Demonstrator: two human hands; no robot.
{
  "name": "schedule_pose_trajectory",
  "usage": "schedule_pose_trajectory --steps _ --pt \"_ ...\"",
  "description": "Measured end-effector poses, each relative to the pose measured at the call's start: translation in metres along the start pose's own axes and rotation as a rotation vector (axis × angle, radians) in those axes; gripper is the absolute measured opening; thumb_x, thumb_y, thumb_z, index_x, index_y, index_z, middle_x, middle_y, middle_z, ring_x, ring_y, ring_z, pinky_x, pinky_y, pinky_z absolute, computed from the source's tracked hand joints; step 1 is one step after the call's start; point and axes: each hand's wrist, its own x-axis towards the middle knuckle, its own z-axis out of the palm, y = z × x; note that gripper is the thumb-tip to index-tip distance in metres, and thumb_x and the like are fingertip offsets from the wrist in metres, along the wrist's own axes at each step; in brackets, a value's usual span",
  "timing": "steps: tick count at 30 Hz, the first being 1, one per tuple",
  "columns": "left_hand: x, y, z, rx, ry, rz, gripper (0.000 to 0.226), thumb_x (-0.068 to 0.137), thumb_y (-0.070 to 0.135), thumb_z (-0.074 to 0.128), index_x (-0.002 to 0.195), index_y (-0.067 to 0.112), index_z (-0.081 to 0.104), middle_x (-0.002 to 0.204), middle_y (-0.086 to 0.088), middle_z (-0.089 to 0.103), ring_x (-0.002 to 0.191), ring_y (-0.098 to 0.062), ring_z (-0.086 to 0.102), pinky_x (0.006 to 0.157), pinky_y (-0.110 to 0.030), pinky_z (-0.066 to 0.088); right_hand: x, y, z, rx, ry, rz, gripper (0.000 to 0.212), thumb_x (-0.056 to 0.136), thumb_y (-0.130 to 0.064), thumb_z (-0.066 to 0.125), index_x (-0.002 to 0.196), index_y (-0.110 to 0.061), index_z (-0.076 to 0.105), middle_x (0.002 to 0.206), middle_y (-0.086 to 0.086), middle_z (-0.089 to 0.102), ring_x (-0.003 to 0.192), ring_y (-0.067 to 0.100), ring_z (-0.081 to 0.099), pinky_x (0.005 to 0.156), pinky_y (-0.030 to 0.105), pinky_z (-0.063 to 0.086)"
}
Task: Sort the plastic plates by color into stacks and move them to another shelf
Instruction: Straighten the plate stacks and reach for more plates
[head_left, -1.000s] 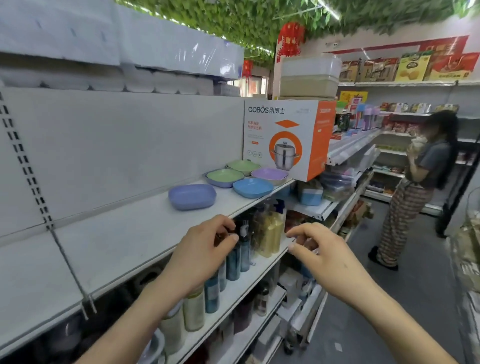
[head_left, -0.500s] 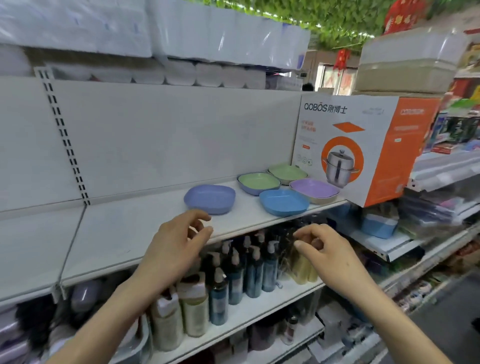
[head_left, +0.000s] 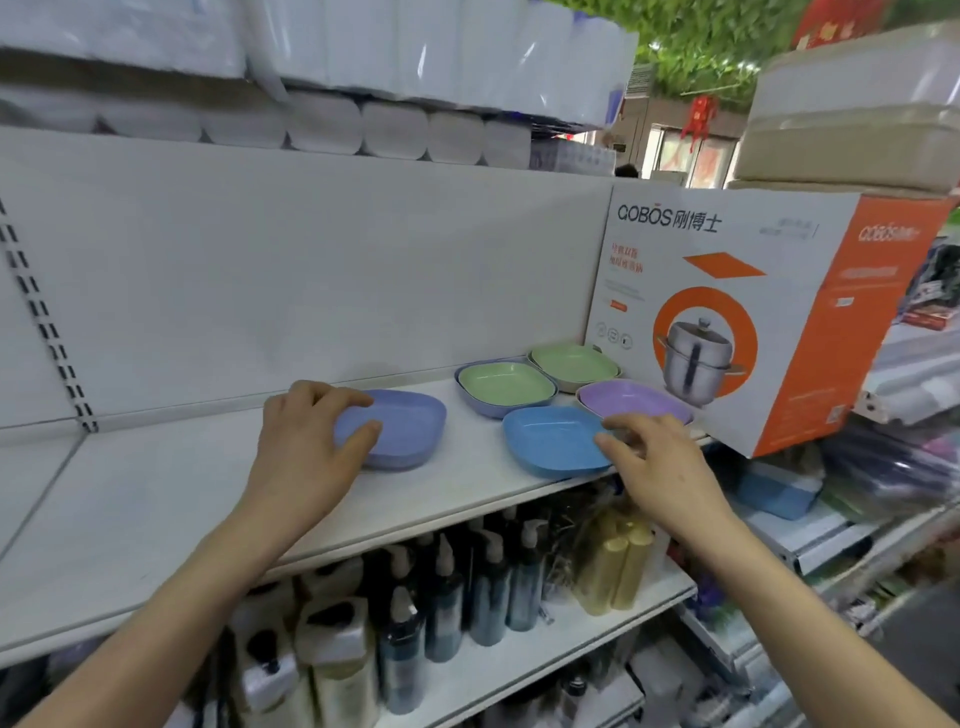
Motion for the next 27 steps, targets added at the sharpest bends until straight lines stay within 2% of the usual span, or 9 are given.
schedule_pose_trajectory --steps 3,8,11,16,19,24,27 --pt "0.012 -0.003 0.008 0.111 -0.02 -0.061 0.03 0.097 0.042 0.061 0.127 0.037 0.064 0.131 -0.002 0.047 0.129 -0.03 0.034 0.107 -0.044 0.036 0.01 0.005 0.01 -0.06 -0.039 -0.007 0.039 0.096 -0.055 0.054 0.125 -0.032 0.067 0.108 0.001 0.06 0.102 0.018 0.057 0.089 0.035 0.046" --pt "0.03 -0.006 0.015 0.172 -0.14 -0.232 0.031 0.092 0.049 0.062 0.123 0.046 0.059 0.133 -0.004 0.041 0.129 -0.032 0.034 0.106 -0.045 0.033 0.025 0.0 0.016 -0.096 -0.073 -0.066 0.036 0.098 -0.051 0.055 0.125 -0.031 0.067 0.105 0.001 0.062 0.094 0.019 0.057 0.081 0.034 0.043" --pt "0.039 -0.007 0.015 0.151 -0.199 -0.31 0.027 0.087 0.052 0.067 0.113 0.047 0.061 0.129 -0.003 0.044 0.129 -0.031 0.036 0.106 -0.044 0.035 0.035 -0.005 0.018 -0.134 -0.154 -0.094 0.041 0.095 -0.058 0.056 0.126 -0.032 0.065 0.115 0.002 0.064 0.104 0.021 0.06 0.087 0.038 0.048" --pt "0.052 -0.004 0.012 0.169 -0.33 -0.36 0.048 0.073 0.054 0.083 0.116 0.049 0.061 0.128 -0.003 0.044 0.129 -0.03 0.036 0.108 -0.046 0.039 0.047 -0.017 0.02 -0.214 -0.306 -0.069 0.063 0.082 -0.071 0.065 0.131 -0.033 0.057 0.127 0.004 0.054 0.111 0.025 0.061 0.092 0.042 0.051" --pt "0.058 -0.008 0.012 0.167 -0.366 -0.356 0.053 0.064 0.058 0.087 0.11 0.05 0.062 0.135 0.001 0.049 0.126 -0.028 0.043 0.107 -0.046 0.043 0.054 -0.021 0.021 -0.229 -0.361 -0.083 0.068 0.077 -0.069 0.071 0.133 -0.033 0.053 0.128 0.003 0.052 0.11 0.024 0.06 0.092 0.041 0.051" --pt "0.059 -0.01 0.015 0.095 -0.354 -0.324 0.043 0.072 0.04 0.09 0.108 0.042 0.066 0.134 0.005 0.054 0.116 -0.021 0.055 0.102 -0.04 0.048 0.066 -0.023 0.017 -0.185 -0.43 -0.123 0.056 0.079 -0.059 0.077 0.123 -0.032 0.054 0.119 -0.002 0.055 0.105 0.018 0.054 0.089 0.037 0.048" --pt "0.056 -0.008 0.015 0.054 -0.313 -0.321 0.038 0.076 0.032 0.087 0.108 0.037 0.066 0.124 0.005 0.059 0.105 -0.017 0.058 0.09 -0.033 0.048 0.07 -0.024 0.012 -0.114 -0.426 -0.134 0.054 0.078 -0.051 0.081 0.121 -0.033 0.053 0.118 -0.005 0.055 0.107 0.017 0.053 0.087 0.036 0.047"
